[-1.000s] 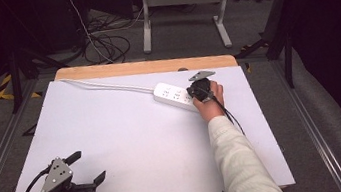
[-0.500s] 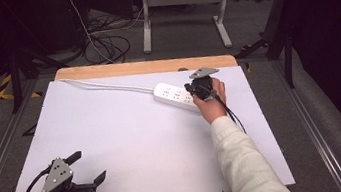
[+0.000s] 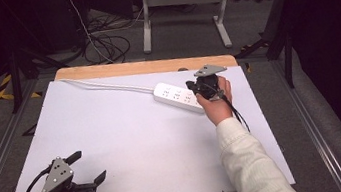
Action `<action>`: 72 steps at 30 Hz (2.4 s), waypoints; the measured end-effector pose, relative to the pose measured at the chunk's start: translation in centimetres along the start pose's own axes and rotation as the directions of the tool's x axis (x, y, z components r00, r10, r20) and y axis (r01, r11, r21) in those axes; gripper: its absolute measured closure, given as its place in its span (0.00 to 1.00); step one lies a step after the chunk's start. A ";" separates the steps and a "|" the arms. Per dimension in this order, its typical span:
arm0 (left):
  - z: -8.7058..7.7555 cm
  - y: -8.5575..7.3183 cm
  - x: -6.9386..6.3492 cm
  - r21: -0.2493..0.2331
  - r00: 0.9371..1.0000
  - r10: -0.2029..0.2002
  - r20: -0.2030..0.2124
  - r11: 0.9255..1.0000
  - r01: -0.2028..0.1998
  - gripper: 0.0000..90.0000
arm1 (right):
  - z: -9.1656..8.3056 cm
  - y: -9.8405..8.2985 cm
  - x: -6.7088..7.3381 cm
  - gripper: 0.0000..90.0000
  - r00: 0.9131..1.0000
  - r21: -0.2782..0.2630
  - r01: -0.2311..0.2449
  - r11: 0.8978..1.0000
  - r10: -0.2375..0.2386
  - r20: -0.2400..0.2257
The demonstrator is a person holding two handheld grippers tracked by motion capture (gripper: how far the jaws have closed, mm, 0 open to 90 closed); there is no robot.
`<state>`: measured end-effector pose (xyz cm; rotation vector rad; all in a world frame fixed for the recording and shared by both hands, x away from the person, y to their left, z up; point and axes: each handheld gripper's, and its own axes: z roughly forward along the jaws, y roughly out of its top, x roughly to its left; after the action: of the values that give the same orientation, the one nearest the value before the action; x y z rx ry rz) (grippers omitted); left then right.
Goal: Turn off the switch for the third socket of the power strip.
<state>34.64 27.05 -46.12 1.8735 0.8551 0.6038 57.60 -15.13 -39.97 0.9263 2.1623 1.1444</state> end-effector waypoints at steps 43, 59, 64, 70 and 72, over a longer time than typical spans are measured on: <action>-0.6 0.0 0.4 -0.003 1.000 -0.020 -0.013 1.000 0.020 0.02 | -11.9 -6.7 4.3 0.18 0.951 -0.115 -0.007 0.993 -0.029 -0.308; -0.8 -0.3 0.5 -0.027 0.999 -0.050 -0.021 0.998 0.049 0.02 | -12.0 -11.6 4.8 0.19 0.934 -0.103 0.015 0.995 -0.050 -0.354; -1.1 -0.5 0.8 -0.040 0.998 -0.064 -0.030 0.997 0.062 0.02 | -11.7 -13.1 5.0 0.19 0.936 -0.077 0.003 0.997 -0.030 -0.352; -1.2 -0.7 0.7 -0.033 0.998 -0.047 -0.032 0.998 0.046 0.02 | -11.7 -14.9 5.0 0.24 0.949 -0.087 -0.034 0.996 0.005 -0.317; -1.1 -0.7 0.7 -0.014 0.999 -0.027 -0.026 1.000 0.027 0.02 | -11.6 -15.6 5.2 0.25 0.946 -0.073 -0.041 0.996 0.015 -0.324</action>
<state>34.04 28.42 -46.25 1.8426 0.8894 0.6169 41.05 -23.29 -47.99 0.7801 2.3430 1.4729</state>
